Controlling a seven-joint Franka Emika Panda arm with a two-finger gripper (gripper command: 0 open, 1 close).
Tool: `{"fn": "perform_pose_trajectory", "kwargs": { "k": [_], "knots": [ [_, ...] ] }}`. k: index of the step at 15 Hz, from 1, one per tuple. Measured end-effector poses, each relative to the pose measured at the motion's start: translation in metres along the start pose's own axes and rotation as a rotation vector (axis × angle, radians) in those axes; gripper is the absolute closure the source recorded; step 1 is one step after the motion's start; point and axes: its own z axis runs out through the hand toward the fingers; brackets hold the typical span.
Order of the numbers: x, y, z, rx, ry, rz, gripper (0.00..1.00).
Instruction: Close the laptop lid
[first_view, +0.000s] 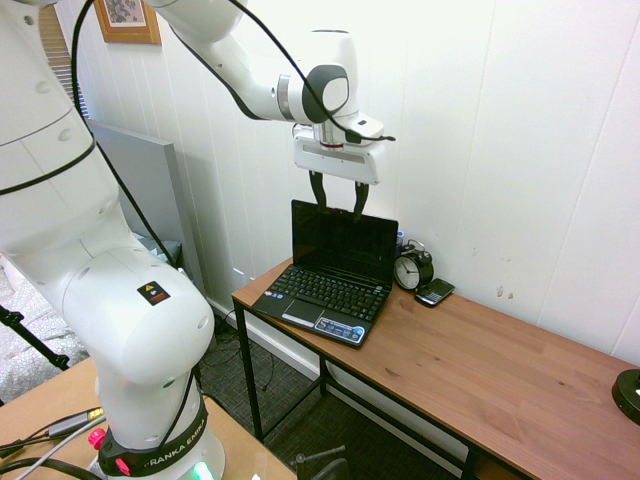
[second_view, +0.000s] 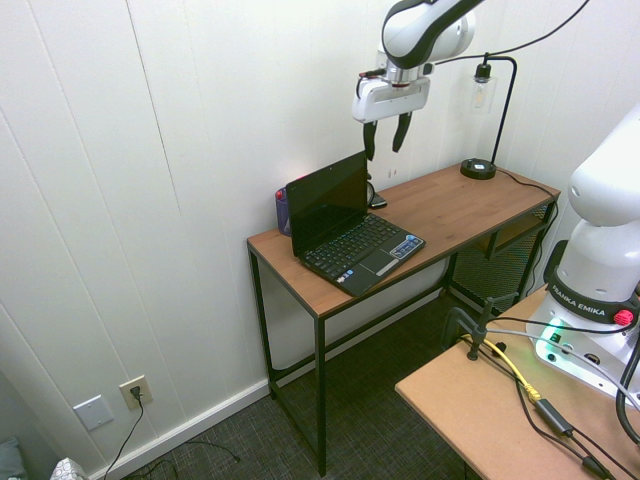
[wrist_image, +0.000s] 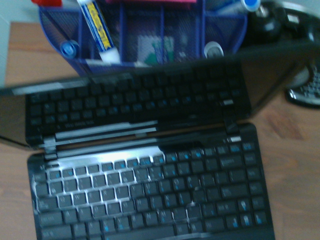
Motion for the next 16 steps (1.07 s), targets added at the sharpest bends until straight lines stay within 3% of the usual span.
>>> {"fn": "perform_pose_trajectory", "kwargs": {
  "k": [3,4,9,16],
  "knots": [
    [0.023,-0.061,0.005,0.046,0.027,-0.039,0.0],
    [0.032,-0.079,0.01,0.056,0.032,-0.045,1.0],
    [0.062,-0.129,0.052,0.059,0.007,-0.057,1.0],
    [0.067,-0.134,0.077,0.038,-0.051,-0.06,1.0]
  ]
}}
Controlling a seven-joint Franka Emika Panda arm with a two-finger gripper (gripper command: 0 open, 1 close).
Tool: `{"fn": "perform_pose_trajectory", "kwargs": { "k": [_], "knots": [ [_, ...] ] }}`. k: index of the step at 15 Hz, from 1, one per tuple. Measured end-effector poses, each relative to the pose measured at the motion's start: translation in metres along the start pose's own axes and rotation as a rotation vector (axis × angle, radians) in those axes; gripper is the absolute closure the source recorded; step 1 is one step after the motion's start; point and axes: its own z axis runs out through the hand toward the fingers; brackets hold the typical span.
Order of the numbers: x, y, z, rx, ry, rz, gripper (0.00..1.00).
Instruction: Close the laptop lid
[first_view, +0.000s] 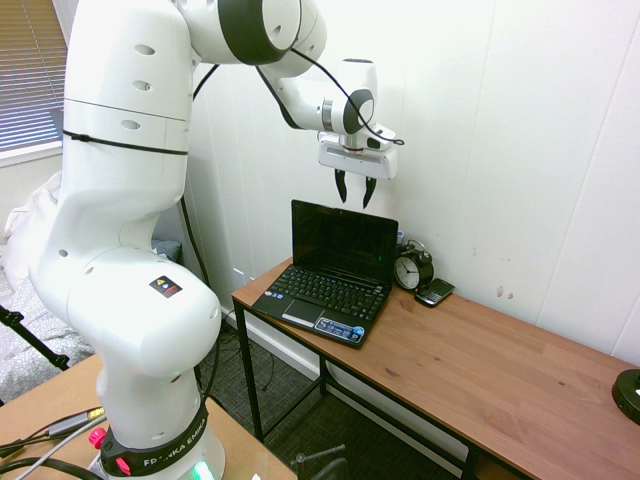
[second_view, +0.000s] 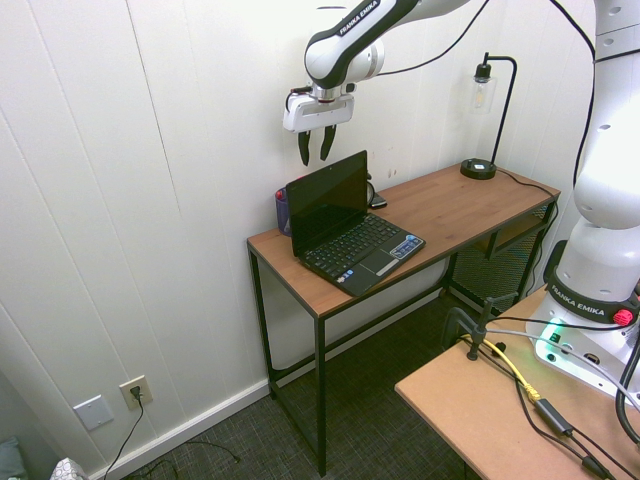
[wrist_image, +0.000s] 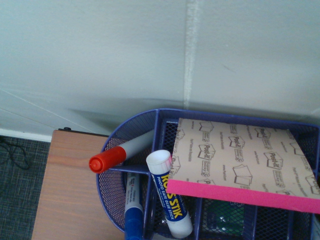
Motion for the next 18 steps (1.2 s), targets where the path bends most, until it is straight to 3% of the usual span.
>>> {"fn": "perform_pose_trajectory", "kwargs": {
  "k": [18],
  "knots": [
    [-0.028,0.044,0.038,-0.039,-0.097,0.012,1.0]
  ]
}}
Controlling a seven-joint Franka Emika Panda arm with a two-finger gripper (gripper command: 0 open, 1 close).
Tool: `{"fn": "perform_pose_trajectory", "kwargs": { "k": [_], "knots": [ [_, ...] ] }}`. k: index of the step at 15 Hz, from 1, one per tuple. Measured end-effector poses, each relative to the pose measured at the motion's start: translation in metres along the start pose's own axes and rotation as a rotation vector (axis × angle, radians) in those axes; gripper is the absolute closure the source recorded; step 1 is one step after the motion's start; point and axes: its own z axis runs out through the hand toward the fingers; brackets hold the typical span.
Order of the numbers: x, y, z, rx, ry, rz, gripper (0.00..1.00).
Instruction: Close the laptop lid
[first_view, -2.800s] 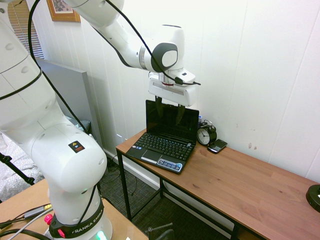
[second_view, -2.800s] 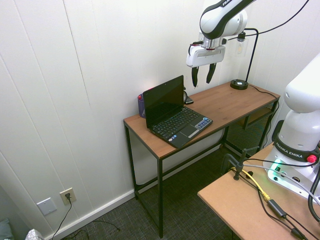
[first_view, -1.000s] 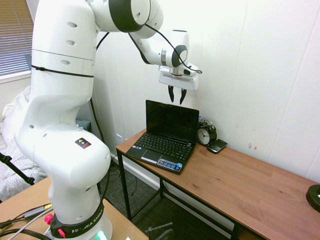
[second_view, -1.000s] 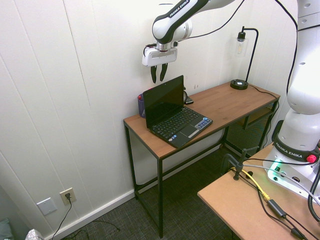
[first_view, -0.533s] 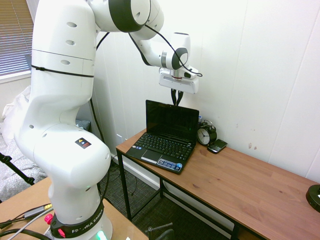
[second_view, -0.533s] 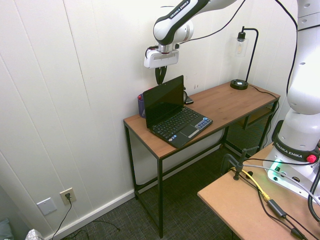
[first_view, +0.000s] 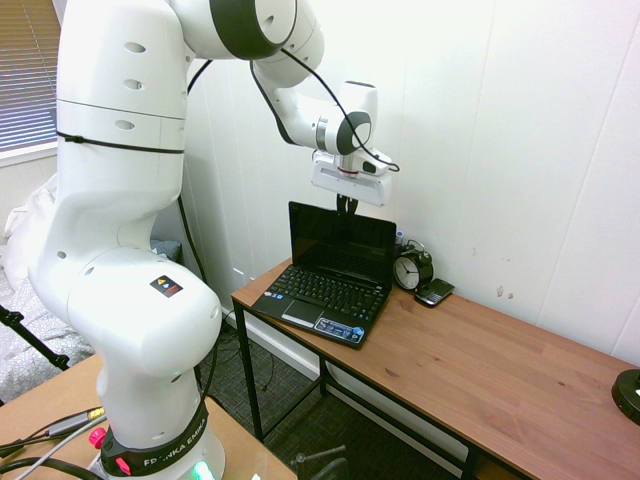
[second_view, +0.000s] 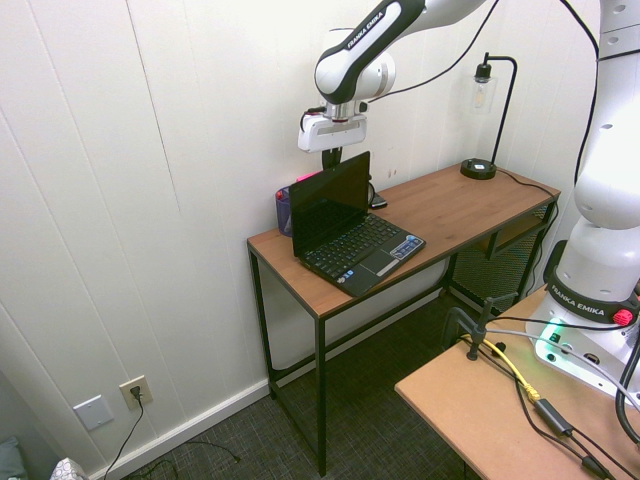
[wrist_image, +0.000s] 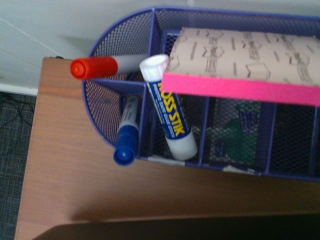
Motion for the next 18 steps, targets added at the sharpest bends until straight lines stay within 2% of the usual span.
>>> {"fn": "perform_pose_trajectory", "kwargs": {
  "k": [8,18],
  "knots": [
    [-0.035,0.058,0.05,0.024,-0.059,0.068,1.0],
    [-0.061,0.1,0.073,0.008,-0.096,0.102,1.0]
  ]
}}
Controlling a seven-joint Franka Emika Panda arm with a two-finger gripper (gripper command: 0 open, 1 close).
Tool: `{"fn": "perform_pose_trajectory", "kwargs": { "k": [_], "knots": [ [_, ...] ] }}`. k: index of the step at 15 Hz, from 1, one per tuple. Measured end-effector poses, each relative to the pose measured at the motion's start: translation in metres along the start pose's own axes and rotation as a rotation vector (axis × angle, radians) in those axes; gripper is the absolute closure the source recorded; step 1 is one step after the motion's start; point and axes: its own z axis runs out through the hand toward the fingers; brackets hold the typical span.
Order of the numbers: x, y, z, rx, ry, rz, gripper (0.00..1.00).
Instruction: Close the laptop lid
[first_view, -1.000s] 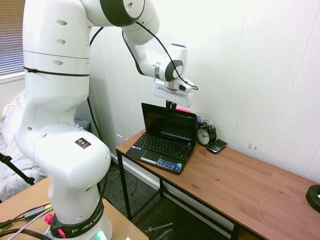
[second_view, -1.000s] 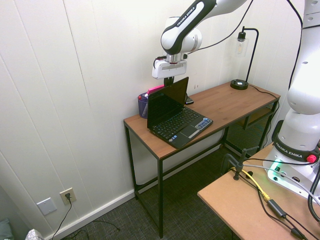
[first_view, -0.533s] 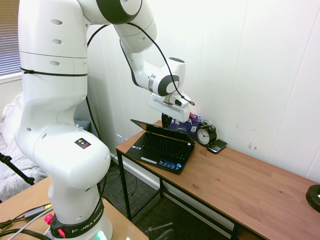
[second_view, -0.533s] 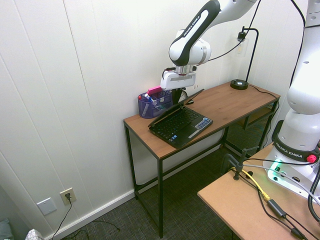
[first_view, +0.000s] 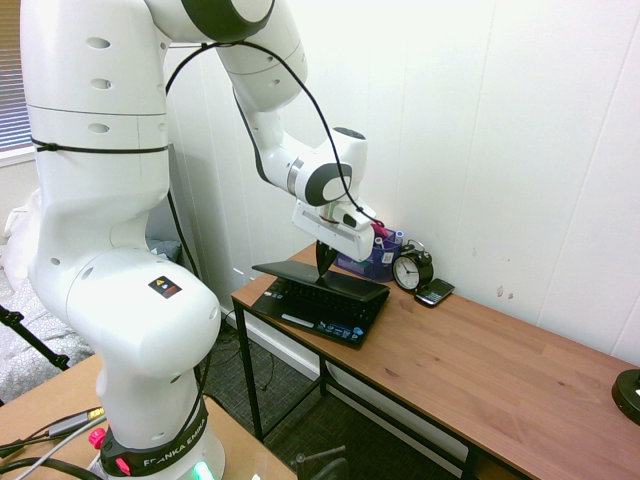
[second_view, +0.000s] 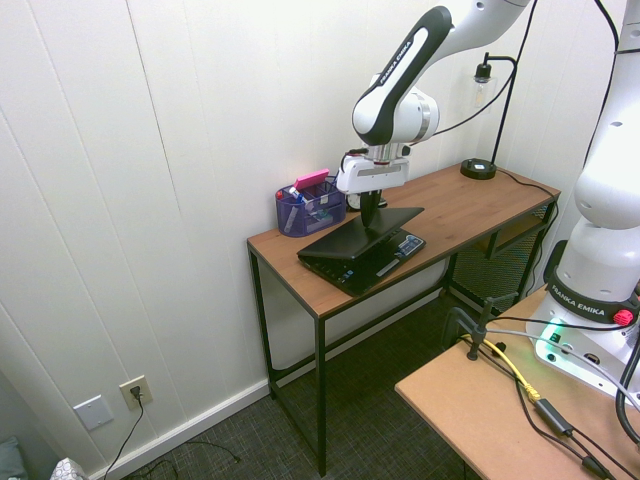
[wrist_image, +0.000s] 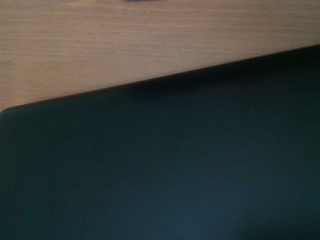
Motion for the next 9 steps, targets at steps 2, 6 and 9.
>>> {"fn": "perform_pose_trajectory", "kwargs": {
  "k": [2,6,9],
  "knots": [
    [-0.002,0.004,0.004,-0.001,-0.011,0.004,1.0],
    [-0.004,0.013,0.017,-0.003,-0.031,0.015,1.0],
    [-0.003,0.019,0.028,-0.007,-0.045,0.022,1.0]
  ]
}}
